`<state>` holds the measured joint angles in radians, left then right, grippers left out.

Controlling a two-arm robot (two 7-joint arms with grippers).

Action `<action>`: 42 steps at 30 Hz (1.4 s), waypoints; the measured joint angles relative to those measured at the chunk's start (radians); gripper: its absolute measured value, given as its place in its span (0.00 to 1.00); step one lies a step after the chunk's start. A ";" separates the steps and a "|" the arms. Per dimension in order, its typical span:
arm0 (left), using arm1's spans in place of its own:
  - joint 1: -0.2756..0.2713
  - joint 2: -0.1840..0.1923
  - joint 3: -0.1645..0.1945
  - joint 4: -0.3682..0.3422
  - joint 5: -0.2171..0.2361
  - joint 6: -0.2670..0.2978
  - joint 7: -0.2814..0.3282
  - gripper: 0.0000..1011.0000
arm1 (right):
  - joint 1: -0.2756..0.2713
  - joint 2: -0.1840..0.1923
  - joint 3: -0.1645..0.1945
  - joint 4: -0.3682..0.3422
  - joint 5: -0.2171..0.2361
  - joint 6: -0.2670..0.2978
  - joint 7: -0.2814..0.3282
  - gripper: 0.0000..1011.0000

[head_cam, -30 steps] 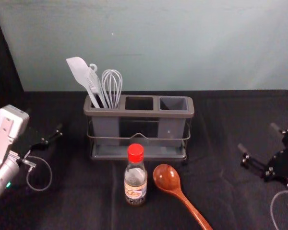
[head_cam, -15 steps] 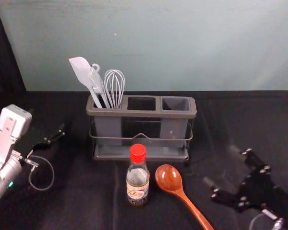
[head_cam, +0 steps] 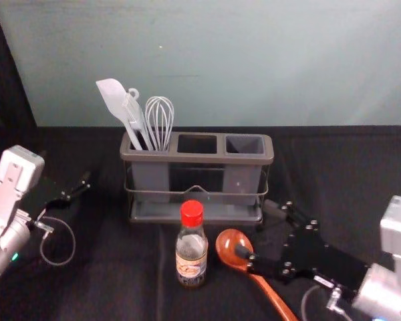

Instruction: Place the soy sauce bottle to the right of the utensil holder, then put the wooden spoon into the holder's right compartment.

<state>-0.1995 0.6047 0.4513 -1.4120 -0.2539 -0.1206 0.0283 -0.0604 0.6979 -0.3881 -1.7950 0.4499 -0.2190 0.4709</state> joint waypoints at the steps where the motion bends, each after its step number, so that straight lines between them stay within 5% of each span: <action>1: 0.000 0.000 0.000 0.000 0.000 0.000 0.000 1.00 | 0.019 -0.016 -0.008 0.010 0.006 0.017 0.012 0.99; 10: 0.000 0.000 0.000 0.000 0.000 0.000 0.000 1.00 | 0.108 -0.096 -0.047 0.063 0.019 0.112 0.054 0.99; 20: 0.000 0.000 0.000 0.000 0.000 0.000 0.000 1.00 | 0.183 -0.168 -0.092 0.105 -0.036 0.179 0.057 0.99; 42: 0.000 0.000 0.000 0.000 0.000 0.000 0.000 1.00 | 0.218 -0.223 -0.113 0.128 -0.055 0.206 0.058 0.99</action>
<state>-0.1995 0.6047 0.4514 -1.4120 -0.2539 -0.1205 0.0283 0.1576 0.4753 -0.5011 -1.6669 0.3952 -0.0128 0.5293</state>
